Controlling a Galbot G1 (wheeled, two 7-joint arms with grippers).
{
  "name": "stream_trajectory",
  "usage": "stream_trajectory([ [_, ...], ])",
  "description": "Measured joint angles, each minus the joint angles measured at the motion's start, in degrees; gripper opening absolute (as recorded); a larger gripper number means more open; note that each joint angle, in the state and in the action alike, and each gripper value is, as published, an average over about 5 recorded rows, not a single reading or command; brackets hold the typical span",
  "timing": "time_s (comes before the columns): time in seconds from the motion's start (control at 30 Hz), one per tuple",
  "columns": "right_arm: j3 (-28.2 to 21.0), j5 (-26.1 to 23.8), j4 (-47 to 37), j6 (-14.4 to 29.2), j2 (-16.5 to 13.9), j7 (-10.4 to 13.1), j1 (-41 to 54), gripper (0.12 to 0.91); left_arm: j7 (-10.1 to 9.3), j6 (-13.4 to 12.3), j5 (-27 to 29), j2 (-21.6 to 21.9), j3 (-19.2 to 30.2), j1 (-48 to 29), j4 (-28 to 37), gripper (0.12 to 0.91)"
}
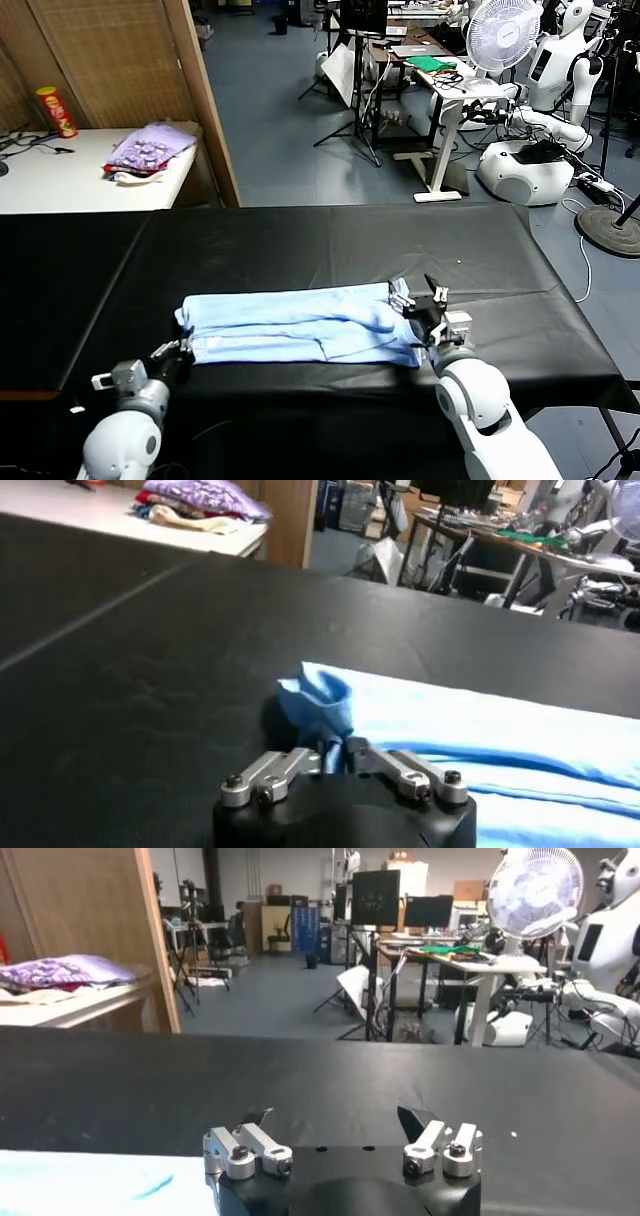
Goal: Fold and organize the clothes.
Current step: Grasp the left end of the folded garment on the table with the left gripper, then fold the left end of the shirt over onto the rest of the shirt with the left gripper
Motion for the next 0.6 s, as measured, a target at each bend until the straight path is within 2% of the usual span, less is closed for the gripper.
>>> stream_trajectory([
  [0.1,0.38,0.02,0.63,0.0,0.03,0.03,-0.53,0.798,0.32,-3.06,7.85,1.81,-0.96,0.33,1.46,0.157],
  [0.23,0.51,-0.04,1.04,0.0,0.41,0.06,-1.18,0.798,0.51,-7.63,19.48,6.85,-3.89,1.4,3.95,0.157],
  [0.33,0.49,-0.28,1.15,-0.11,0.83,0.22,-1.51,0.798,1.35,-10.01,24.82,10.89,-5.84,2.41,4.66,0.157],
  [0.43,0.68,-0.61,1.52,-0.38,0.99,0.43,-1.99,0.798,2.63,-9.61,25.32,12.62,-5.63,3.36,2.92,0.157],
  [0.6,1.52,-1.62,2.07,-0.65,1.12,0.62,-3.0,0.798,3.85,-4.19,19.52,10.69,0.65,3.0,-4.22,0.157],
])
